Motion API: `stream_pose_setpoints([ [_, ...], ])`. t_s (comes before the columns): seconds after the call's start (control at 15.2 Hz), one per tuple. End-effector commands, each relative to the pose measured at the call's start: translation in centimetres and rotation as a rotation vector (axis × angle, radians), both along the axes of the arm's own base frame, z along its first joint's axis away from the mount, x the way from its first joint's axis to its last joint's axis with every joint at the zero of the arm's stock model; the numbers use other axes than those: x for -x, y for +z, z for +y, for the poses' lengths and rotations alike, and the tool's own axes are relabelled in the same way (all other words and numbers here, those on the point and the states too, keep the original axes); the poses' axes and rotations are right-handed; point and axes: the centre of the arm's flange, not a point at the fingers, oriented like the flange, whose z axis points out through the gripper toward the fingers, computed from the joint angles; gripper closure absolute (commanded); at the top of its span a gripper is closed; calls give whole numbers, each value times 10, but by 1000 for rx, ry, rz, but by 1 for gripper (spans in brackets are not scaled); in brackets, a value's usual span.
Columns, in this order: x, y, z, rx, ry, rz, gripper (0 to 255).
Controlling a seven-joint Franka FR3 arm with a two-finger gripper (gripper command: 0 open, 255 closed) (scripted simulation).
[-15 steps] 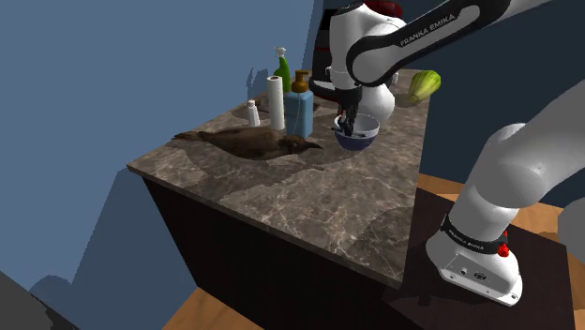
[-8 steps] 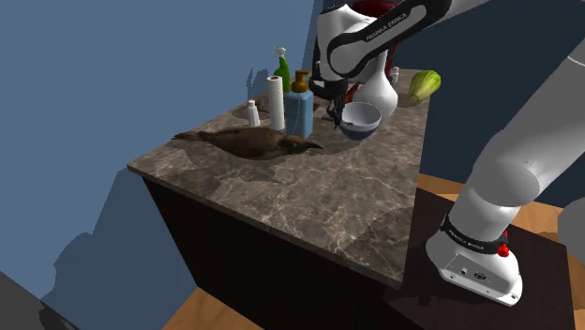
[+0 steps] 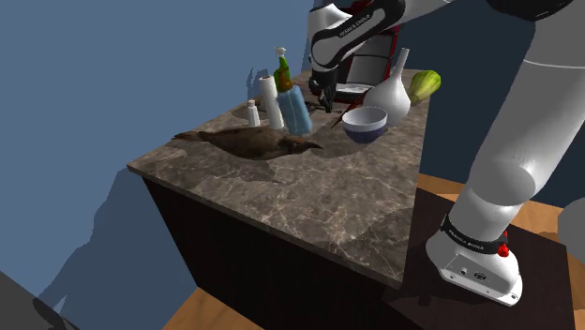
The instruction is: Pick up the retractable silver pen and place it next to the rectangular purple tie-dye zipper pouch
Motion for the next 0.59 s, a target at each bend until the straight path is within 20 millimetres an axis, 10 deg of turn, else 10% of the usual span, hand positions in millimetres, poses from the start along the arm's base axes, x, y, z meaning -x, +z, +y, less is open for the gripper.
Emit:
stream_pose_setpoints([
  [0.0, -22, -1, -18, 1, 1, 1, 255],
  [0.53, -101, -6, -78, 1, 1, 1, 255],
])
